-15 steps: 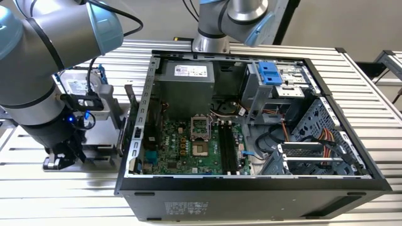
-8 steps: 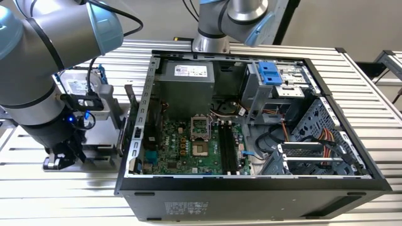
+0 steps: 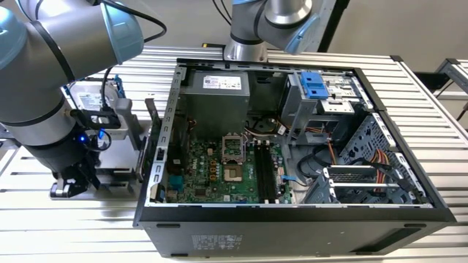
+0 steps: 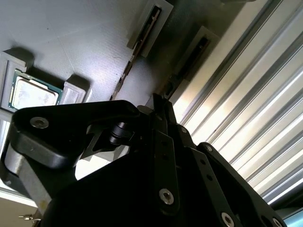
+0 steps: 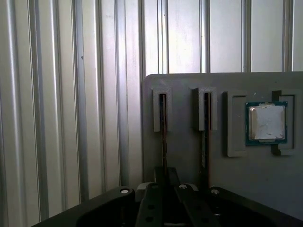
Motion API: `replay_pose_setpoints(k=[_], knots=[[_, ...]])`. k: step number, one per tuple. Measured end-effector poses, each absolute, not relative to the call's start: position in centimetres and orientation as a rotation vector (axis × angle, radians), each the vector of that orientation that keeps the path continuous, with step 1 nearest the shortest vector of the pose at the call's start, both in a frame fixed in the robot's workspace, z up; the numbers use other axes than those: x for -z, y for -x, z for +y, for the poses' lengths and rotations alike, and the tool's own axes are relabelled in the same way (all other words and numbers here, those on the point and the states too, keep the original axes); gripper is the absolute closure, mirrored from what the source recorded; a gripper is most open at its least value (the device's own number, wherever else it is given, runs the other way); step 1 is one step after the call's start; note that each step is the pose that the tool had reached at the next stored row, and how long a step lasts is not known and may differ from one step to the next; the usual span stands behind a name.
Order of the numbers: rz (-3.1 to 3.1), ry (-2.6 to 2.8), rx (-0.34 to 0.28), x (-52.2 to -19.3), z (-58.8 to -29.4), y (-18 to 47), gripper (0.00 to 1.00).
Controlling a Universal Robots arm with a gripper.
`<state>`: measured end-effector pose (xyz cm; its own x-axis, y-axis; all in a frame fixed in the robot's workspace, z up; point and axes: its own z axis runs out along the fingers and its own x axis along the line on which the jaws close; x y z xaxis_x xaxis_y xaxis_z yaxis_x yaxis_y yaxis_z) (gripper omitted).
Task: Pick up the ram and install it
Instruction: 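Pick up the ram and move it above insertion slot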
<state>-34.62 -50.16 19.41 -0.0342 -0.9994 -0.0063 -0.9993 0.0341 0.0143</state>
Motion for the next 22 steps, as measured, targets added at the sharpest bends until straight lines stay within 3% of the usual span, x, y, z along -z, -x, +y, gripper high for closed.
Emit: replay_pose_setpoints(k=[22], knots=[[-2.255, -2.179, 0.023, -20.06, -50.15, 34.62, 1.00]])
